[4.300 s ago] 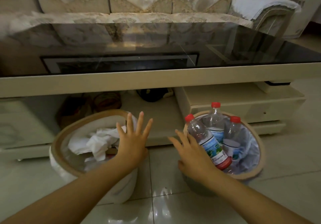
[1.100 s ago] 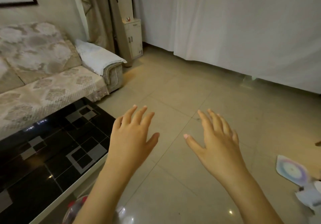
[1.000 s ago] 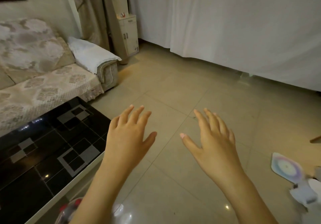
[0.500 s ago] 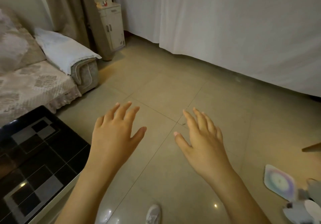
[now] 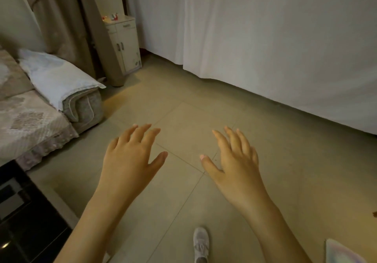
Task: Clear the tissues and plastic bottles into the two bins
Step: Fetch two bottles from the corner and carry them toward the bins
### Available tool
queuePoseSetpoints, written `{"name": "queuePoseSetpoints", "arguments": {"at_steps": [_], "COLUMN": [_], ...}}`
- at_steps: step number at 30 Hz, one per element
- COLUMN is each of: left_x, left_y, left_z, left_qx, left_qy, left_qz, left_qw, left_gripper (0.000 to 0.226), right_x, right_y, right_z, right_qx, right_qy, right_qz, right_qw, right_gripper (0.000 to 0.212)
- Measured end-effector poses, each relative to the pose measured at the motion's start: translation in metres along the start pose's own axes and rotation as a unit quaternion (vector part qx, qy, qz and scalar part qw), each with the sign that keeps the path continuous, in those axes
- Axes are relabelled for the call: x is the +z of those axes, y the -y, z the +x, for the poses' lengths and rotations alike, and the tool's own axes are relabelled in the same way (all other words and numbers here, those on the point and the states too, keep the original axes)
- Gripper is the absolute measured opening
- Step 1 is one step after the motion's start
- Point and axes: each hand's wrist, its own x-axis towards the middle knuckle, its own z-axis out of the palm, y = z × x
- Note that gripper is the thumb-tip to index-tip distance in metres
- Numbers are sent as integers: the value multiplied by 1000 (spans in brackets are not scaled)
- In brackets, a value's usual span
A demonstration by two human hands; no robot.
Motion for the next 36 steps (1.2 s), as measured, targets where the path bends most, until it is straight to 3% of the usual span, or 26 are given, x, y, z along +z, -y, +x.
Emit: {"name": "queuePoseSetpoints", "arguments": {"at_steps": [14,26,36], "left_x": [82,154,188], "left_y": [-25,40,100], "left_z": [231,435,610], "left_qx": [-70,-111,-90], "left_qy": [12,3,13], "left_qz": [-5,-28,-23], "left_qw": [998,993,996], "left_gripper": [58,55,58], "right_x": [-9,27,34], "right_y": [-84,-80,-68], "right_z": [269,500,679], "right_qx": [-54,-80,-65], "right_qy": [63,81,74], "right_qz": [-7,-17,11], "right_qw": [997,993,995], "right_gripper": [63,62,63]}}
